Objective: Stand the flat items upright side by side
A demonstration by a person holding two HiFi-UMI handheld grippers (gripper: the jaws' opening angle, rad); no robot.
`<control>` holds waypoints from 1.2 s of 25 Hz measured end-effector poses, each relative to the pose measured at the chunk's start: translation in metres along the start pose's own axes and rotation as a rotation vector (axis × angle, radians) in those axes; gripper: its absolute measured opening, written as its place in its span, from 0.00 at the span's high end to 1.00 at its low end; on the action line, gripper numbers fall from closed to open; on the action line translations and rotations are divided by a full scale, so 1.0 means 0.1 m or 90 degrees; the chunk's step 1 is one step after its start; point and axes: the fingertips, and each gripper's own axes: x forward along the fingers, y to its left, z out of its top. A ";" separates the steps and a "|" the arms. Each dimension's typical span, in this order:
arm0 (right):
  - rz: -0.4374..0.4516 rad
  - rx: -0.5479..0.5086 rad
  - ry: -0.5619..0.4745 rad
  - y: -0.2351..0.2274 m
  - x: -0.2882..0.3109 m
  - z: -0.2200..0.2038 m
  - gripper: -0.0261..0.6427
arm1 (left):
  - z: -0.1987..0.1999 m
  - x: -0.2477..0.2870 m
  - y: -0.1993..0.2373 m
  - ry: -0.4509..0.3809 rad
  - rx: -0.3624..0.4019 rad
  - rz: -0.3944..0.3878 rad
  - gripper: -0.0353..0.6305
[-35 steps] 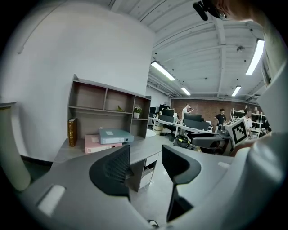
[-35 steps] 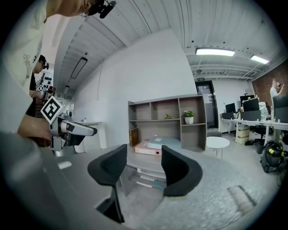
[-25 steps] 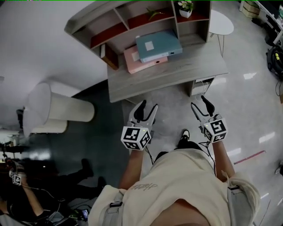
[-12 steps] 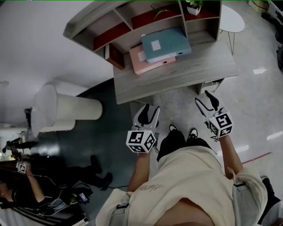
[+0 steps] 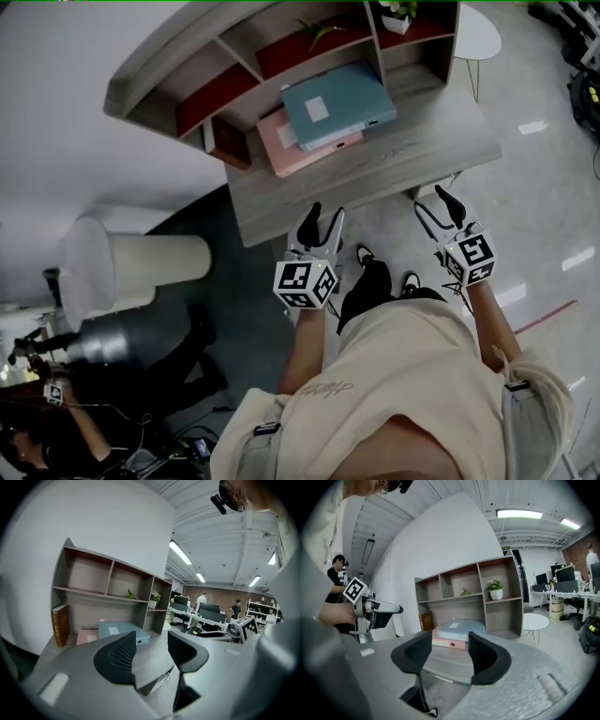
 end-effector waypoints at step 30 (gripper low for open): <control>-0.181 -0.093 0.113 -0.41 1.41 0.31 0.56 | 0.36 0.87 1.40 0.032 -0.015 -0.086 0.60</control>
